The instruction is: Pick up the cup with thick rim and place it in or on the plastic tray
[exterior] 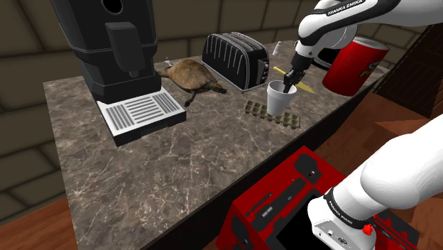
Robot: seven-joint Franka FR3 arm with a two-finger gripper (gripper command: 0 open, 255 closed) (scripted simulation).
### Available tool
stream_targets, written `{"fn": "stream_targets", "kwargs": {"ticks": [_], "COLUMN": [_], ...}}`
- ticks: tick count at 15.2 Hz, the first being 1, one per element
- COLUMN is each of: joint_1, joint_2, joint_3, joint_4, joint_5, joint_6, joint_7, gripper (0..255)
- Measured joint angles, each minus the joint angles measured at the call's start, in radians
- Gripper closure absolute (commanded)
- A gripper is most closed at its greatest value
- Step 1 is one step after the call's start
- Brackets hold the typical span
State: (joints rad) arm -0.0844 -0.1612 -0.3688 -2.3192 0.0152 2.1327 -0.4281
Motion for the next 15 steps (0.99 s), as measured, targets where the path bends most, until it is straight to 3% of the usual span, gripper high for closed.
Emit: {"fn": "stream_targets", "kwargs": {"ticks": [2, 3, 9, 15], "joint_1": [0.000, 0.001, 0.002, -0.002], "joint_2": [0.001, 0.002, 0.004, -0.039], "joint_3": [-0.001, 0.000, 0.001, 0.006], "joint_4": [0.001, 0.002, -0.003, 0.079], "joint_5": [0.001, 0.001, 0.001, -0.015], "joint_6": [0.001, 0.000, -0.001, -0.122], "joint_7": [-0.001, 0.000, 0.001, 0.013], "gripper": [255, 0, 0, 0]}}
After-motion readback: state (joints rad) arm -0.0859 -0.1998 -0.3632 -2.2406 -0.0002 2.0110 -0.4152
